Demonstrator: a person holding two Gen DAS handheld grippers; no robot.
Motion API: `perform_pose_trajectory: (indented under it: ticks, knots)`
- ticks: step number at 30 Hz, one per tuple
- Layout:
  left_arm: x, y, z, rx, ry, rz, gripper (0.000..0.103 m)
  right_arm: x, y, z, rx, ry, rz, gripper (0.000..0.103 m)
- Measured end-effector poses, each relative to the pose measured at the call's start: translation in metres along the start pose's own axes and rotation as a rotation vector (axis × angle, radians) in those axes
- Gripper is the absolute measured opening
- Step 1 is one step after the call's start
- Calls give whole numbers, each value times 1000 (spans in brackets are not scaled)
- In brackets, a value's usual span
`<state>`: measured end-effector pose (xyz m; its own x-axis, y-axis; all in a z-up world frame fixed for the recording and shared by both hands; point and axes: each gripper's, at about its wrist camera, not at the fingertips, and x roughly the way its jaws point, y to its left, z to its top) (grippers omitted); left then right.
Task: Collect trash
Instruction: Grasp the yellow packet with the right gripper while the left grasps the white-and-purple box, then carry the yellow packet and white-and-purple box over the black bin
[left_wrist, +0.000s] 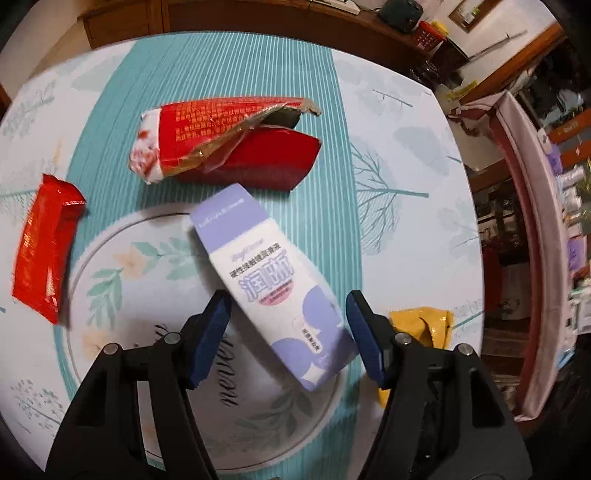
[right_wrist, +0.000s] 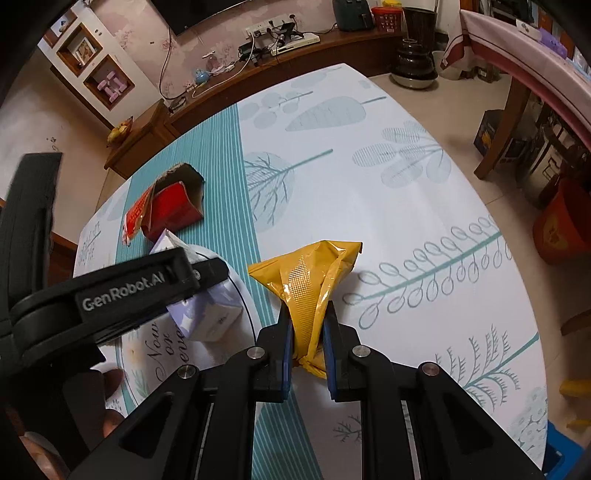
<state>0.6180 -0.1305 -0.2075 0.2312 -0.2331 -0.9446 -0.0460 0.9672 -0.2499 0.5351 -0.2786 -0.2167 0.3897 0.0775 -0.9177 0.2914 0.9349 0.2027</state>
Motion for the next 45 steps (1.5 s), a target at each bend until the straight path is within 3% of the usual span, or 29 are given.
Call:
perform_pose_trajectory:
  ticks: [2, 9, 15, 20, 27, 36, 45]
  knots:
    - [2, -3, -3, 19, -6, 0, 61, 0, -3, -4, 8, 7, 10, 14]
    - [-4, -8, -15, 79, -21, -36, 33, -9, -2, -21, 8, 18, 41, 14]
    - [-21, -9, -46, 126, -13, -45, 32, -29, -1, -46, 3, 21, 86, 14]
    - [-52, -6, -90, 188, -16, -42, 32, -59, 0, -79, -10, 34, 143, 14]
    - [-112, 8, -179, 250, -26, -41, 32, -121, -8, -143, -42, 40, 229, 14]
    - [-194, 31, -327, 233, -80, -49, 32, -218, -35, -262, -143, 85, 340, 14]
    - [-222, 57, -458, 184, -37, -64, 32, -257, -69, -376, -241, 180, 353, 14]
